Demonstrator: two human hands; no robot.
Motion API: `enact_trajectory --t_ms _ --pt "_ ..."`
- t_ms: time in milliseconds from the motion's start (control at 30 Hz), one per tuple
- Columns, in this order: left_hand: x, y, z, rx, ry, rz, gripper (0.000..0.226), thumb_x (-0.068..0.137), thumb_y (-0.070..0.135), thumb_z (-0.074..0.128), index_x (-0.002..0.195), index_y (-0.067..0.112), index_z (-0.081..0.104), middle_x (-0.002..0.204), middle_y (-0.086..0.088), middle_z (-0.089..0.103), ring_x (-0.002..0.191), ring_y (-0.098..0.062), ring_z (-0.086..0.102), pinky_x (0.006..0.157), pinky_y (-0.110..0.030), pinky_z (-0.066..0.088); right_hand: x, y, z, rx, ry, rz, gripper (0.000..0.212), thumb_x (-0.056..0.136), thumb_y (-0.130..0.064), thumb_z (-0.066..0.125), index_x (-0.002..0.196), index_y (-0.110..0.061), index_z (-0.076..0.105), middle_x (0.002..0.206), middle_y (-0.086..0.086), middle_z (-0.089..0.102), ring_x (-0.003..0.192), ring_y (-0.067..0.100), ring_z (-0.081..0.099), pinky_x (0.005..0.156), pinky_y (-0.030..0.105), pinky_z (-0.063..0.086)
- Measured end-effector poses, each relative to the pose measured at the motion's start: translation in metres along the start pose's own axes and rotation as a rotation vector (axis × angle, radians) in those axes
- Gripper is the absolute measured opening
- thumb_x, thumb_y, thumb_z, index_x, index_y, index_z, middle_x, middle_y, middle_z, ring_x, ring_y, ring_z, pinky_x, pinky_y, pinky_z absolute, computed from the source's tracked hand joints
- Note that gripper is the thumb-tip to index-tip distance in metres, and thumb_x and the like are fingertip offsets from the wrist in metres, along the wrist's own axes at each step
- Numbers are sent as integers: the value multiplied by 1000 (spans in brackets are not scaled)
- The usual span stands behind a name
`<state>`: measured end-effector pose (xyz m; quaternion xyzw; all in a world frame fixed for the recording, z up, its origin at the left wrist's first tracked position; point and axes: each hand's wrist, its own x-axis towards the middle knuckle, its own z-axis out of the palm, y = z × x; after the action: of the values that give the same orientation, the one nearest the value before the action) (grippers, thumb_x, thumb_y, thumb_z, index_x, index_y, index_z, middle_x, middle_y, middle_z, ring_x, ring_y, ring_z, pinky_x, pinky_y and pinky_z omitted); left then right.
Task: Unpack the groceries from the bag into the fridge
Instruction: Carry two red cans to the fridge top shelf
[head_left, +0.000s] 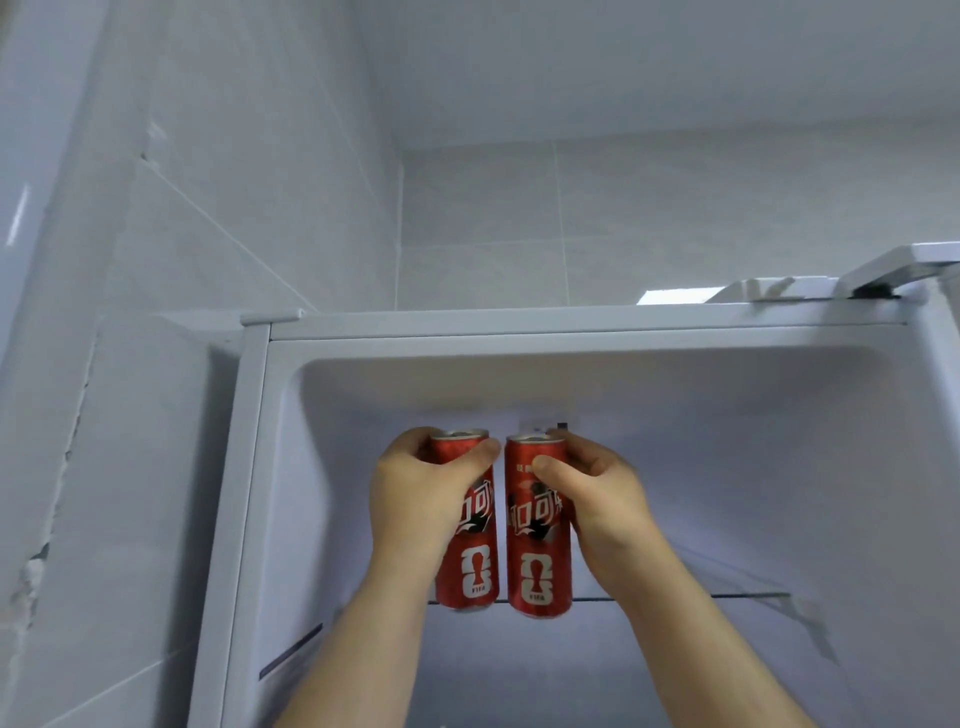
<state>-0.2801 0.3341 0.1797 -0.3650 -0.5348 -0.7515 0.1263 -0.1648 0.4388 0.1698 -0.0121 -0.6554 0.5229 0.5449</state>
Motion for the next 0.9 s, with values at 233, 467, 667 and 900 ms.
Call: enact_trajectory --t_ms 233,467,667,900 --pt "11 -11 3 33 14 2 26 67 42 84 74 25 67 67 10 72 61 -15 71 68 -45 61 15 12 7 64 4 44 21 86 -5 68 105 -12 70 90 9 76 82 28 74 71 37 55" --pt "14 -12 3 52 2 8 23 71 41 82 75 25 67 66 10 72 59 -12 70 69 -44 61 25 23 14 116 41 85 35 82 -14 77 113 -18 61 103 7 74 85 27 74 83 50 59" --pt "20 -18 10 78 -18 1 26 70 46 82 78 26 69 69 9 73 60 -12 71 69 -43 61 31 30 15 22 54 86 34 83 -23 76 110 -16 55 105 6 72 83 23 74 78 43 61" --pt "26 -22 10 135 21 0 27 72 49 79 81 28 66 76 8 71 66 -15 70 73 -42 61 30 34 13 -90 -40 120 40 85 -28 75 118 -27 51 108 0 71 87 18 73 76 34 59"
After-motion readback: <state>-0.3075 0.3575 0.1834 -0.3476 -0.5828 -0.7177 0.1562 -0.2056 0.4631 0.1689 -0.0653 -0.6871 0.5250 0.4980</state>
